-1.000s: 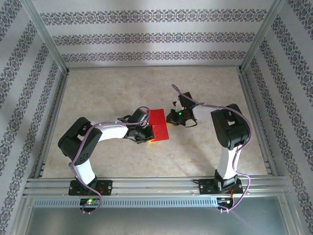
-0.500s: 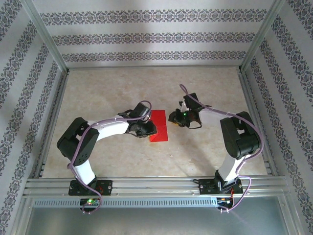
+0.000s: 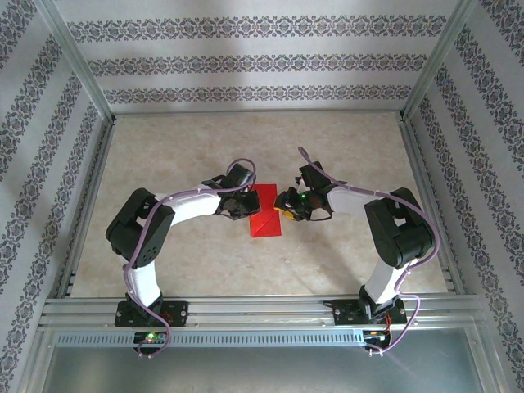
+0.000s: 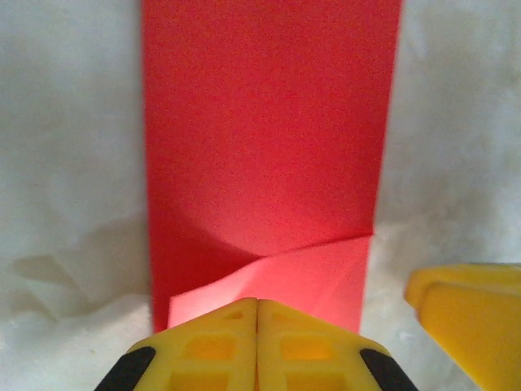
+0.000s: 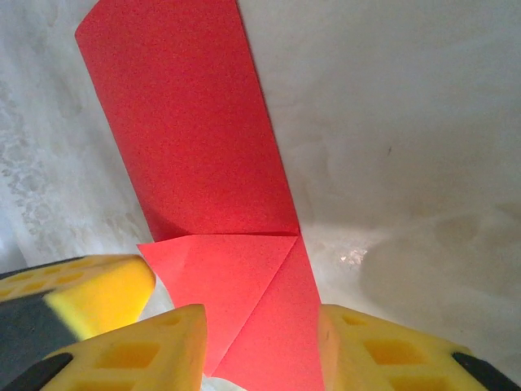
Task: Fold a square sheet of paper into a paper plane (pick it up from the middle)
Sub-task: Turn over the paper at the center of the table.
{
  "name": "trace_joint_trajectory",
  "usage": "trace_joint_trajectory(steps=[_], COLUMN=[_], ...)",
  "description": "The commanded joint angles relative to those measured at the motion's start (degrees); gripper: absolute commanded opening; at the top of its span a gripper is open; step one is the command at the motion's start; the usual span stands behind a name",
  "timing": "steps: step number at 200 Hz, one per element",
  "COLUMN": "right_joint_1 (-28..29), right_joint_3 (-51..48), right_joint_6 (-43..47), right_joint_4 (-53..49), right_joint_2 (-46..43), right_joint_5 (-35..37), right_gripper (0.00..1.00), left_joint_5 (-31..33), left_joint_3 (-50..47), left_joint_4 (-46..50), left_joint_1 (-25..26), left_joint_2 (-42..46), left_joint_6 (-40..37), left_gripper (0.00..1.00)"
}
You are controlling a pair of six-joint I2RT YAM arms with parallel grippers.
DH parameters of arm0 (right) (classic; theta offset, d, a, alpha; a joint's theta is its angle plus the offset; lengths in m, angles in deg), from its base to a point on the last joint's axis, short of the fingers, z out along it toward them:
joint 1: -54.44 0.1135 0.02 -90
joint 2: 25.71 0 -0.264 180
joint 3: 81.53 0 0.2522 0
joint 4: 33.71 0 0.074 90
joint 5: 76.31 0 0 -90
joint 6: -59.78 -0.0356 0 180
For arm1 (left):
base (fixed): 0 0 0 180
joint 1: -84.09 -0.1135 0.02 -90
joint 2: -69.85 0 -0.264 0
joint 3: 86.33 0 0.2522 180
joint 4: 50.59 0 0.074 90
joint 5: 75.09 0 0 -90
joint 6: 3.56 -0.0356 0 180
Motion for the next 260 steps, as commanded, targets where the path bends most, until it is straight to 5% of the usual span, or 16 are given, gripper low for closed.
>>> trace_joint_trajectory(steps=[1,260], right_joint_1=[1.1,4.3], right_joint_3=[1.1,7.2], right_joint_6=[-1.5,-3.0], right_joint_4=[-0.8,-2.3], right_joint_2=[1.3,7.1], right_joint_5=[0.1,-0.4], right_gripper=[0.41,0.31], left_joint_5=[2.8,0.0], left_joint_3=[0.1,-5.8], left_joint_4=[0.8,-2.1], left_joint_1=[-1.2,-2.9], left_joint_2=[-1.2,-3.7], left_joint_6=[1.1,6.0], left_gripper=[0.06,0.04])
